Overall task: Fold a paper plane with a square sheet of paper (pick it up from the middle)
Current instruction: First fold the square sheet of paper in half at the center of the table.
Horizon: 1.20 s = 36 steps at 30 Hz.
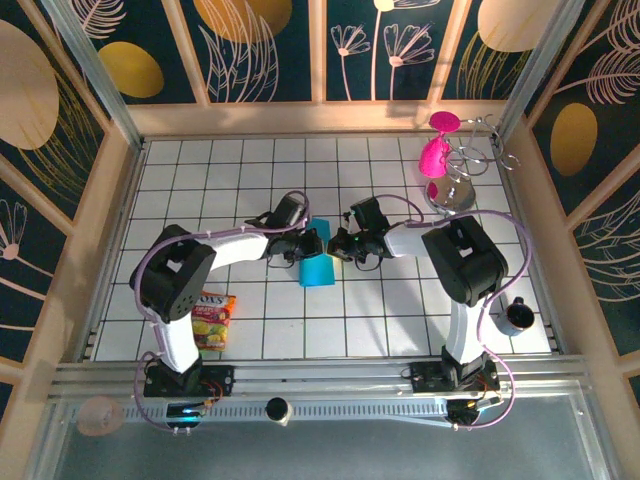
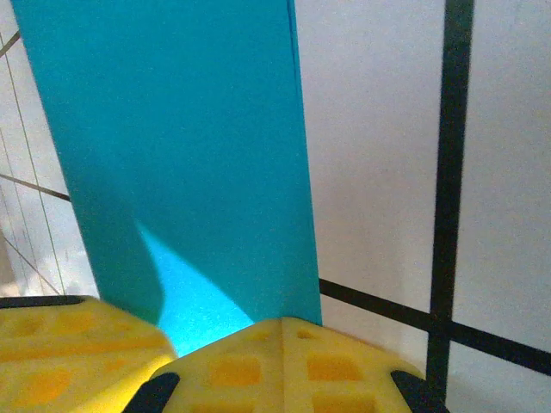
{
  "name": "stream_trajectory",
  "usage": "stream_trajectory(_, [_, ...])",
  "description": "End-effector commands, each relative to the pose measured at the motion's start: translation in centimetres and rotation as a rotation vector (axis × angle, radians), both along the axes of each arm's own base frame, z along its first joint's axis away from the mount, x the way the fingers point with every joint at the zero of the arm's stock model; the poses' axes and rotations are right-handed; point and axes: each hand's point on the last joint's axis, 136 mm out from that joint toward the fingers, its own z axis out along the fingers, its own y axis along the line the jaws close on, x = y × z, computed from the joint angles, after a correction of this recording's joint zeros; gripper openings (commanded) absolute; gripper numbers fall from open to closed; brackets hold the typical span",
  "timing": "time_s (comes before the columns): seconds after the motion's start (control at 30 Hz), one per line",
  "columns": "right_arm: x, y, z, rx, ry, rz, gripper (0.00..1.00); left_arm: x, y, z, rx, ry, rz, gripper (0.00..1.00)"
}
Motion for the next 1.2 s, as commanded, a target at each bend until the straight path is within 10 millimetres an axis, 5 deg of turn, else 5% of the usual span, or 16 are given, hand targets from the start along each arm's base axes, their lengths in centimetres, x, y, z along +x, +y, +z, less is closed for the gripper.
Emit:
stream_trajectory(0.0, [-7.1,-7.6,-11.1,-0.42,0.256,-0.027,0.03,0.0,-0.2,-0.3,0.018,0.01,-0.027,0.11])
stream_trajectory(0.63, [-8.6,-10.8,-12.7,-0.585,0.276,-0.009,0.02,-1.5,4.3,-4.0,0.182,0.023,-0.102,0.12])
stream_trajectory(1.03, [-8.7,-11.9,-12.8,-0.649,0.256,0.003,0.01,-2.0,8.9,-3.1,0.132,-0.002,-0.039,0.13])
stream_trajectory(1.17, [-8.5,-11.6,-12.6,-0.638,0.251,0.007,0.01,-1.0,8.5,0.2,0.075,-0.08,-0.028,0.13])
